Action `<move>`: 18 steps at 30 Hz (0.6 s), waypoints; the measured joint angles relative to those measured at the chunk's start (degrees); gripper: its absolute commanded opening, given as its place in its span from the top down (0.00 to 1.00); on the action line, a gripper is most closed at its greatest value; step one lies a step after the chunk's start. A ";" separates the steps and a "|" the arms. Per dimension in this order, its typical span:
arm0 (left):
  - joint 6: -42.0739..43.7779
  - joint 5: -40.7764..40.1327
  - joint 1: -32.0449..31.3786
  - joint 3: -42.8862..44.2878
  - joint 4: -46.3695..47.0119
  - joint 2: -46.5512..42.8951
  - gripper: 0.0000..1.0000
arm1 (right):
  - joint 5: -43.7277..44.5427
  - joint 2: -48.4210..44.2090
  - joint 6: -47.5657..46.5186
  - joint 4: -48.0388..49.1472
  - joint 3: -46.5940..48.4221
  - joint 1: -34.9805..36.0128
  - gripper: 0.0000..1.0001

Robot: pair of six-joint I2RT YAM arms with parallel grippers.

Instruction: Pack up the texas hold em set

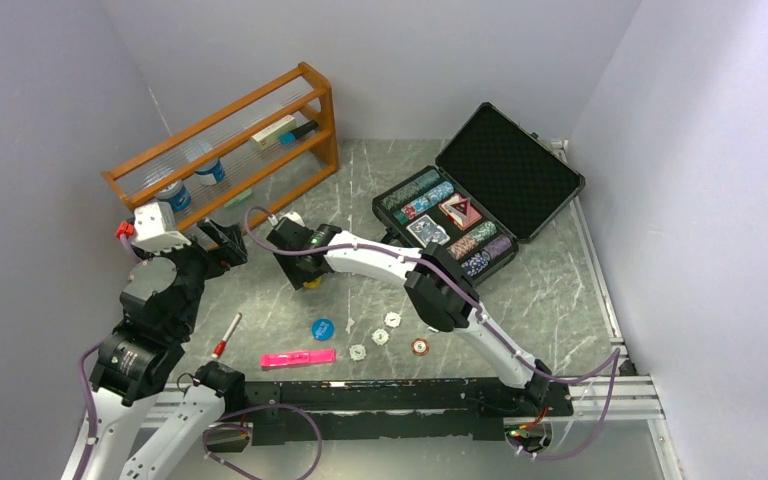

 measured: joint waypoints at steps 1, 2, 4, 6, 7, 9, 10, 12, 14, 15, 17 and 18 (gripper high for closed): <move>-0.04 0.00 -0.02 0.00 0.00 0.00 0.03 | 0.00 0.00 0.11 -0.13 0.02 0.00 0.41; -0.11 0.00 -0.02 0.00 0.00 0.00 0.03 | 0.00 0.00 0.22 -0.17 0.02 0.00 0.41; -0.31 0.00 -0.02 0.00 0.00 0.00 0.03 | 0.00 0.00 0.31 -0.20 0.00 0.00 0.41; -0.46 0.00 -0.02 0.00 -0.09 -0.04 0.03 | -0.02 0.00 0.28 -0.20 0.00 0.00 0.41; -0.48 0.00 -0.02 0.00 -0.22 -0.09 0.03 | -0.02 0.00 0.26 -0.22 0.00 0.00 0.41; -0.59 0.00 -0.02 -0.02 -0.68 -0.20 0.03 | -0.02 0.00 0.20 -0.52 0.15 0.00 0.43; -0.68 -0.02 -0.02 -0.04 -0.90 -0.28 0.03 | 0.00 0.11 0.15 -1.01 0.42 0.00 0.44; -0.76 -0.04 -0.02 -0.07 -1.18 -0.44 0.03 | 0.00 0.63 0.09 -2.21 1.55 -0.02 0.46; -0.90 -0.20 -0.02 -0.07 -1.36 -0.48 0.03 | 0.02 0.90 0.00 -2.91 2.25 -0.09 0.46; -0.90 -0.24 -0.02 -0.07 -1.46 -0.48 0.03 | 0.04 0.94 -0.02 -2.99 2.32 -0.09 0.46; -0.92 -0.35 -0.02 -0.07 -1.79 -0.52 0.03 | 0.09 0.81 -0.15 -2.86 2.25 -0.09 0.46; -0.92 -0.46 -0.02 -0.09 -2.01 -0.63 0.03 | 0.09 0.48 -0.46 -2.34 1.57 -0.09 0.46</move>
